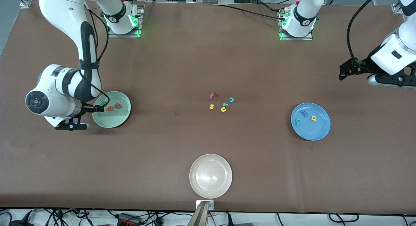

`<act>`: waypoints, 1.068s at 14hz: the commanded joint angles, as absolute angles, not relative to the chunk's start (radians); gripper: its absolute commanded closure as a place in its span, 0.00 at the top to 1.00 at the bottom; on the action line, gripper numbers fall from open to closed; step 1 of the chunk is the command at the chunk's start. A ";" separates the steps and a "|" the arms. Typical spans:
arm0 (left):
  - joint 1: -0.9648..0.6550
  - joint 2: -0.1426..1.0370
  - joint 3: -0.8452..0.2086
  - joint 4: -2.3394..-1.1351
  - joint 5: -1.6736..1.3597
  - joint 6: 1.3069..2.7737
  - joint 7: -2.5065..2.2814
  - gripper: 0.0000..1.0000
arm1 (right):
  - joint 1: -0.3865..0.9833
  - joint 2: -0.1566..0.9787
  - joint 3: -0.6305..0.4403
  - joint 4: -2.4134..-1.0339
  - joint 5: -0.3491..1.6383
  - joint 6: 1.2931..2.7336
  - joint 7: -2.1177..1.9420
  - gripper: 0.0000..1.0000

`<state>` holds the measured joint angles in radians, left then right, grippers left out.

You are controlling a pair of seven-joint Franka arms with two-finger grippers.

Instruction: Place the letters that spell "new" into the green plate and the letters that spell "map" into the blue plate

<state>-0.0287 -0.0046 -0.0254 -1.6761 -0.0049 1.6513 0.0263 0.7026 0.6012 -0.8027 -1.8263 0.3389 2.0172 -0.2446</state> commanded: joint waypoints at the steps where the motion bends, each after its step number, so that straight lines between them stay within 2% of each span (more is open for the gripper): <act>1: -0.028 -0.017 -0.031 -1.671 -0.015 1.629 0.040 1.00 | 0.635 0.583 -0.747 -1.780 0.400 1.996 -0.232 1.00; 3: -0.029 -0.014 -0.037 -1.626 -0.014 1.571 0.040 1.00 | 0.505 0.529 -0.587 -1.738 0.364 1.991 -0.145 1.00; 6: -0.032 -0.005 -0.034 -1.615 -0.023 1.565 0.040 1.00 | 0.351 0.410 -0.361 -1.715 0.180 1.976 0.073 1.00; 7: -0.034 0.005 -0.034 -1.606 -0.023 1.565 0.041 1.00 | 0.269 0.373 -0.263 -1.685 0.125 1.932 0.116 1.00; 9: -0.035 0.003 -0.035 -1.605 -0.025 1.555 0.038 1.00 | 0.152 0.335 -0.149 -1.577 0.060 1.811 0.135 1.00; 12: -0.034 0.003 -0.035 -1.605 -0.025 1.555 0.040 1.00 | 0.065 0.278 -0.117 -1.477 0.046 1.740 0.112 1.00; 15: -0.031 0.003 -0.034 -1.605 -0.025 1.552 0.041 1.00 | 0.005 0.273 -0.117 -1.362 0.044 1.643 0.084 1.00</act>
<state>-0.0339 -0.0054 -0.0347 -1.6311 -0.0056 1.5771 0.0263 0.0504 0.2554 -0.1456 -1.4399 0.0583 1.7029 0.0959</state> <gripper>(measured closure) 0.000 0.000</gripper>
